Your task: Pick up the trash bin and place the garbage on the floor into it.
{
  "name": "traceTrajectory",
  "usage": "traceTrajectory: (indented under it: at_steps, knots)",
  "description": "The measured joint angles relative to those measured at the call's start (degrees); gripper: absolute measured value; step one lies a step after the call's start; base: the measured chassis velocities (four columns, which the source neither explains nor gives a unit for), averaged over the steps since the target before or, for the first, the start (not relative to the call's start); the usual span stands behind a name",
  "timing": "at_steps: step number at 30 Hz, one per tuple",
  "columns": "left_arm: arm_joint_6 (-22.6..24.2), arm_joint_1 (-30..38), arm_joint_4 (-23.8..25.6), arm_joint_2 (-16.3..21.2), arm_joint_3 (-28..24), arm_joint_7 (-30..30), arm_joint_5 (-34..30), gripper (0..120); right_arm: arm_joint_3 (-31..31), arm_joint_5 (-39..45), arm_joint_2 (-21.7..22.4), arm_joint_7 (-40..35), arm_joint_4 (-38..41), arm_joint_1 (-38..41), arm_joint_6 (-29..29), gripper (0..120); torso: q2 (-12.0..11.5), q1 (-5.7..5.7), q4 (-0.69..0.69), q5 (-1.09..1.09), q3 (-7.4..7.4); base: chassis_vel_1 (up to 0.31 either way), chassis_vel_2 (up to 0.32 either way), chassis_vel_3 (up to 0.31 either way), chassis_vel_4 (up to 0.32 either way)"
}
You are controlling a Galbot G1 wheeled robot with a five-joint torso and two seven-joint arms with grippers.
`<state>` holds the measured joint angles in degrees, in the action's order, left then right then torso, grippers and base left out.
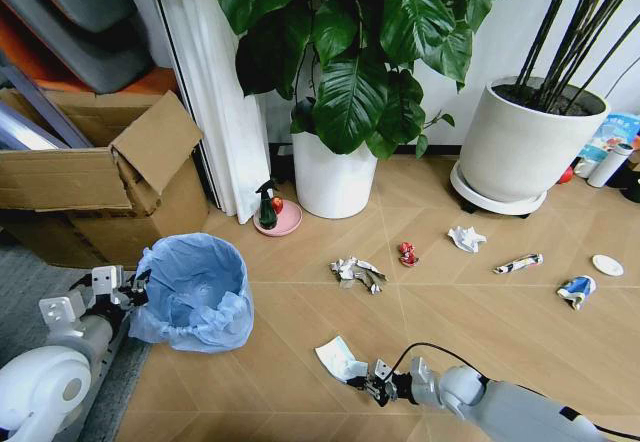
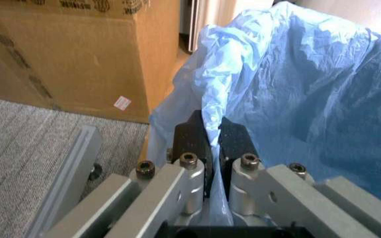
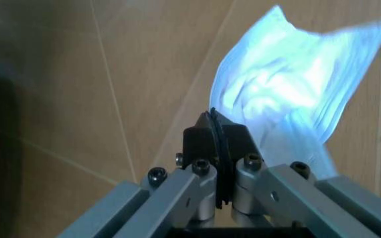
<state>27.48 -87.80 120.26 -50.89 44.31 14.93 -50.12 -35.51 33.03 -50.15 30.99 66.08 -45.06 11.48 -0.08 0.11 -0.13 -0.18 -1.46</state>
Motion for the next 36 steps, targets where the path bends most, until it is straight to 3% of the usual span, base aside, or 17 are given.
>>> traceTrajectory:
  at_steps: [10,18,24,29,36]
  knots:
    - [0.0,-0.1,-0.6,0.5,-0.2,-0.2,0.1,0,4.3,0.4,1.8,0.3,5.1,-2.7,0.0,0,0.0,0.00,0.00,0.00,0.00,0.000,0.000,0.000,0.000]
    - [-0.1,-0.3,-1.2,1.8,-1.9,-0.5,0.3,0,12.5,0.3,4.5,1.1,11.8,-5.4,0.9,0,0.0,0.00,0.00,0.00,0.00,0.000,0.000,0.000,0.000]
    - [-0.1,0.6,-2.5,5.3,-5.1,-1.2,0.0,0,24.7,3.3,8.6,0.7,22.4,-8.2,-0.4,0,0.0,0.00,0.00,-0.01,0.00,0.000,0.000,0.000,0.000]
    - [-0.5,1.9,-3.7,7.6,-7.2,-2.0,-0.8,0,29.5,6.9,10.6,0.7,27.4,-8.0,-1.1,0,0.0,0.00,0.00,0.00,0.00,0.000,0.000,0.000,0.000]
    - [-2.2,6.2,-5.8,10.8,-14.1,-4.3,-2.1,0,36.5,13.1,13.1,1.1,34.5,-7.9,-1.6,0,0.0,0.00,0.00,0.01,0.00,0.000,0.000,0.000,0.000]
